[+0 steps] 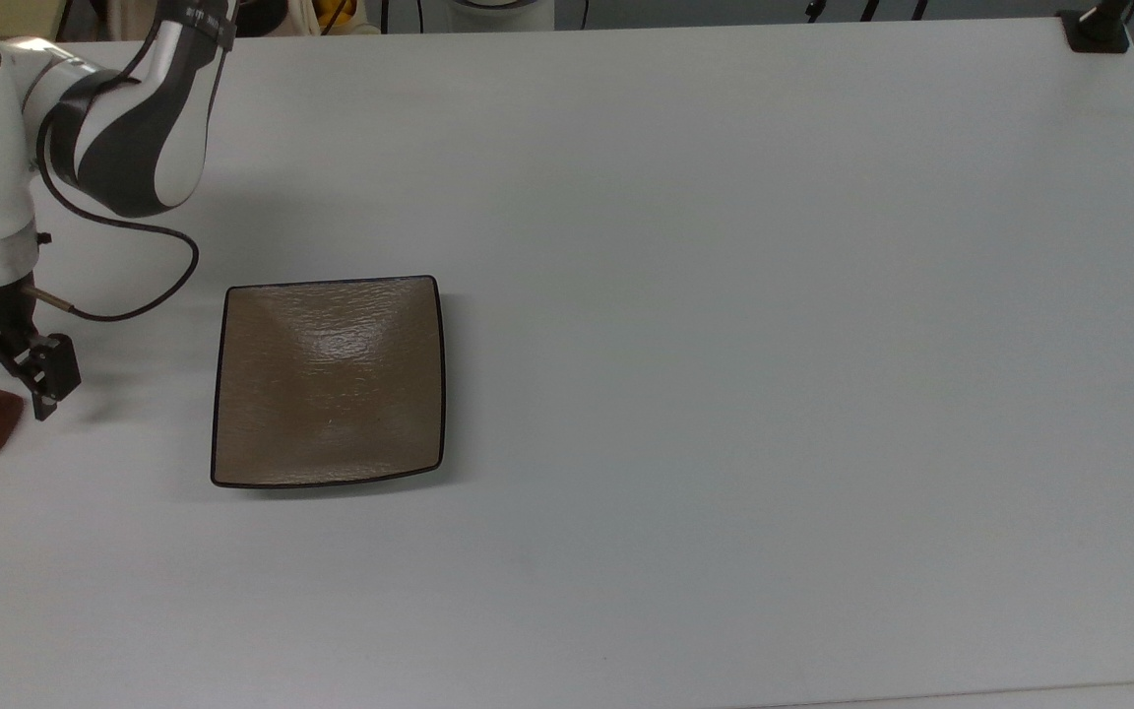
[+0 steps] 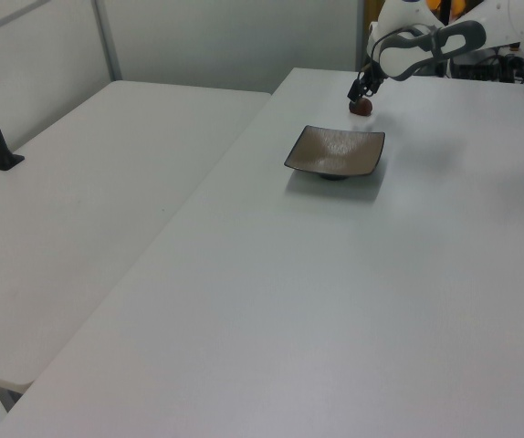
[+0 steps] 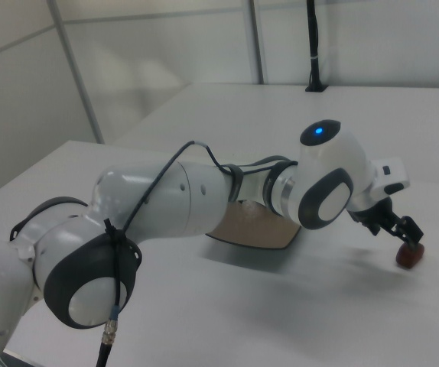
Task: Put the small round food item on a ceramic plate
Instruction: 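Move the open gripper over the small red food item, then lower the gripper and close it on the red food item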
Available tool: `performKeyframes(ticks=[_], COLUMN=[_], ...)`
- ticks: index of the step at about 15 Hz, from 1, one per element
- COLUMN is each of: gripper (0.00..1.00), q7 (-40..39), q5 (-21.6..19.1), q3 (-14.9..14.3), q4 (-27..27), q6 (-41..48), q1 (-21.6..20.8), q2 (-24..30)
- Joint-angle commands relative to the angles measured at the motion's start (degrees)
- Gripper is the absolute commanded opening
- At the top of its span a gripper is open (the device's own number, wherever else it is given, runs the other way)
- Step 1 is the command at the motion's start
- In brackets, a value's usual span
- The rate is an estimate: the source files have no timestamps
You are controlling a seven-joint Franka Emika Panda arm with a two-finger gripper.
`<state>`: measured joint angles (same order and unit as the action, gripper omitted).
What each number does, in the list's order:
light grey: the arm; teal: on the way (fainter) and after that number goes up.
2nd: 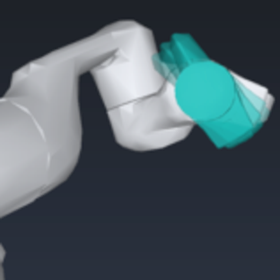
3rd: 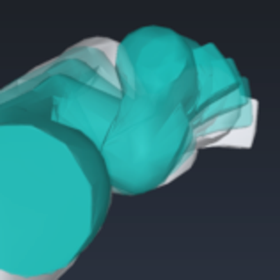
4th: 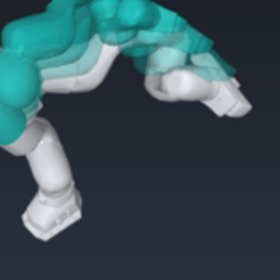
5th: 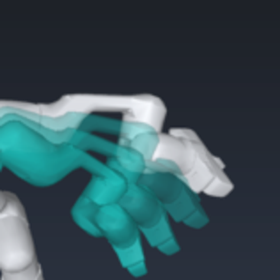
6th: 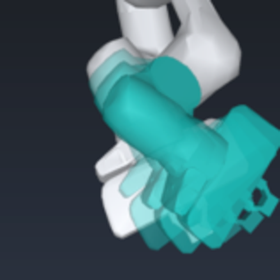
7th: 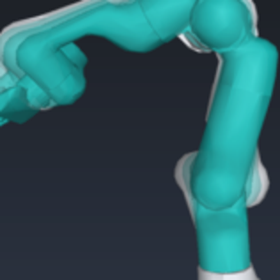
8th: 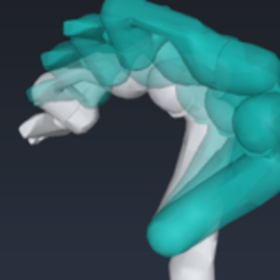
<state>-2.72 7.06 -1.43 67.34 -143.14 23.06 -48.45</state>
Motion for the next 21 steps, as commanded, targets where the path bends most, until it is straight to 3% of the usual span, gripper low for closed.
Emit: performKeyframes(ticks=[1,6,8,9,10,17,21], gripper=[1.00,1.00,0.43,0.20,0.09,0.09,0.10], q7=[1.7,1.7,1.6,1.6,1.5,1.5,1.0], q5=[2.7,3.9,4.4,4.4,4.4,4.4,4.7], q3=[0.6,0.5,0.6,0.6,0.7,0.9,1.8], q4=[-3.0,-3.2,-3.2,-3.2,-3.2,-2.7,-1.5], q6=[-4.4,-5.9,-5.9,-5.9,-5.9,-4.8,6.0], q1=[0.8,1.3,1.3,1.5,1.7,2.1,1.6], q2=[-3.6,-5.9,-5.9,-5.9,-5.9,-4.9,-0.5])
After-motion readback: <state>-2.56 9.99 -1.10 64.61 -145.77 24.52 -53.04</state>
